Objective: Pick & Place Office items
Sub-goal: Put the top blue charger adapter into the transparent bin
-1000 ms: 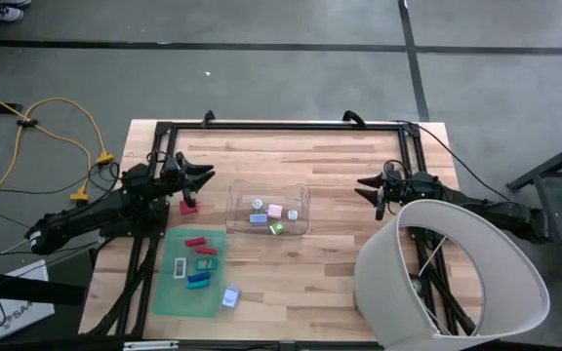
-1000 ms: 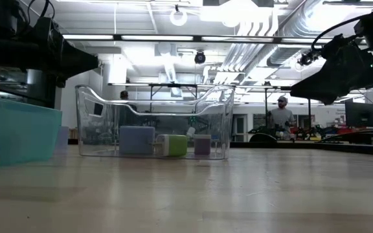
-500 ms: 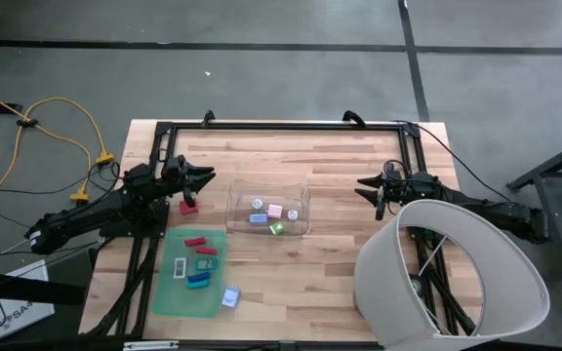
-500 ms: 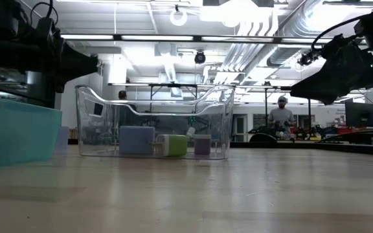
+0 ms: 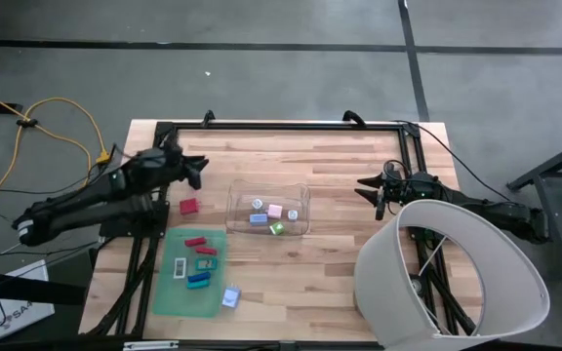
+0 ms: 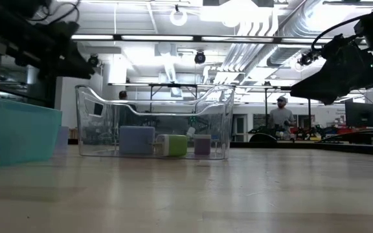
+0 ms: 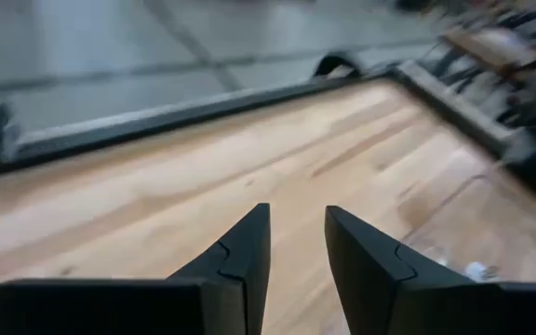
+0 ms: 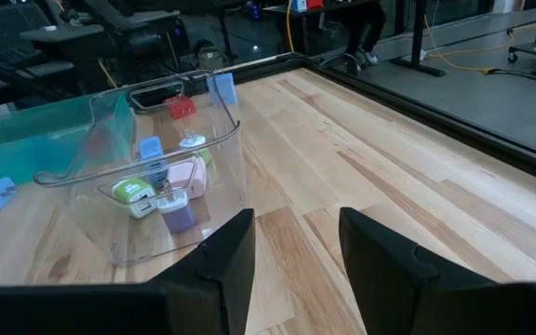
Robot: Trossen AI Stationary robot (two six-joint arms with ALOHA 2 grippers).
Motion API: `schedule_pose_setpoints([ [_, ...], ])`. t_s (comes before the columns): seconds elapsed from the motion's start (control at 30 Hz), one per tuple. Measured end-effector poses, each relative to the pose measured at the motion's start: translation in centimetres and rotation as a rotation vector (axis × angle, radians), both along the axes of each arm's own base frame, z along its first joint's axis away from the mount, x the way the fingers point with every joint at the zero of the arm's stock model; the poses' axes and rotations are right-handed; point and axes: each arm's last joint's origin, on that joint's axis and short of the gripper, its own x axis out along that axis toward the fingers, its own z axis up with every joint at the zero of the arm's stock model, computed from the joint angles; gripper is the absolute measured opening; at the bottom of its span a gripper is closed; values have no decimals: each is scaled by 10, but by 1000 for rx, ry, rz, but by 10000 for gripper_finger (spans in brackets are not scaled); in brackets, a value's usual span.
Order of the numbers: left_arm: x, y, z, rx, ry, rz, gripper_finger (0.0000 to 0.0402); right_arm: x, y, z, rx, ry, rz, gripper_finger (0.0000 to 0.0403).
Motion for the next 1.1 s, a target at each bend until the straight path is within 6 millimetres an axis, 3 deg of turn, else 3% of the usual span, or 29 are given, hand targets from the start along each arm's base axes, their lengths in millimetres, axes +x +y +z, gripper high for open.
schedule_pose_setpoints([
  [0.27, 20, 12, 26, -178, 248, 138, 102, 0, 0, 0, 0, 0, 0, 144],
  [0.53, 26, 16, 47, -328, 478, 212, 102, 0, 0, 0, 0, 0, 0, 144],
  [0.87, 31, 17, 32, -512, 638, 246, 102, 0, 0, 0, 0, 0, 0, 144],
  [1.1, 35, 28, 23, -547, 721, 279, 102, 0, 0, 0, 0, 0, 0, 144],
])
